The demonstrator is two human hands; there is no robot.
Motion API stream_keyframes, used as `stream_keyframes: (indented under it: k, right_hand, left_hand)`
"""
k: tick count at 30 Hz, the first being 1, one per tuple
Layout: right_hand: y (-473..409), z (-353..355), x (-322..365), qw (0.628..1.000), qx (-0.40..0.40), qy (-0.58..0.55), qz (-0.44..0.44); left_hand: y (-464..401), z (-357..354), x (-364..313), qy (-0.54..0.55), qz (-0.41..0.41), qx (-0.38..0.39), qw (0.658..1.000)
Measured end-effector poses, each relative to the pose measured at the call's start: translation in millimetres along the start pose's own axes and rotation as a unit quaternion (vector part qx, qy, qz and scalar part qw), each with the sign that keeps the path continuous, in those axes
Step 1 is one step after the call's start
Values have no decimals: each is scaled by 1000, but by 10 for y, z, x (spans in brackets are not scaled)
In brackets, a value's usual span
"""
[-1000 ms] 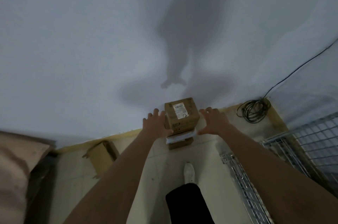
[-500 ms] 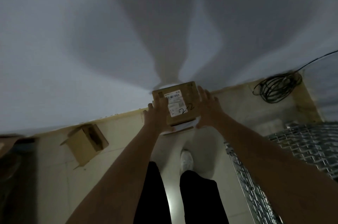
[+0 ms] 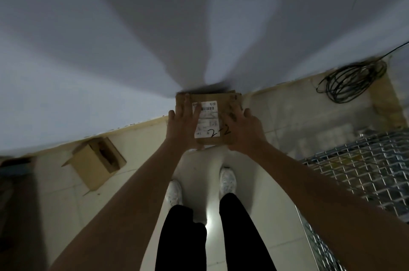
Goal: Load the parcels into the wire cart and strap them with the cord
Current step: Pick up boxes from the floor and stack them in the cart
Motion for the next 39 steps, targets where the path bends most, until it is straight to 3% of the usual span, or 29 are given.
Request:
stream_keyframes:
  k: [3,10,17,23,31,39]
  right_hand:
    - [-118,79,-71,998,-6,61,-9]
    - [-398,218,-8,990,-19,123,60]
    - [-400,181,84,991,-32,101,86]
    - [-247,371,18,994,-53,72,68]
    - [1174,959,-573,996,-12,12,-85]
    - [3466,1911,-1468,948,6,-45,-315]
  left_hand:
    - [-84,87,-65,-34,-40,-14,999]
    - [-207,131,-167,-35,-76,-45,995]
    - [-222,1,-196,-19,-92,-38,995]
    - [-160,201,-339,-81,-96,-17,992]
    - [670,1146,-1363,-127,-228,9,965]
    - [1969,2475,-3282,-231,-422,-25,876]
Point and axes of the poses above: each hand's wrist, its own y-axis away from the middle knuckle, its own z-axis out of the back of the hand, x = y × z, the point moved 10 cm from there along -y, towards the middle knuckle, and after that the axes turned 15 degrees about y, right-handed, at the moved point
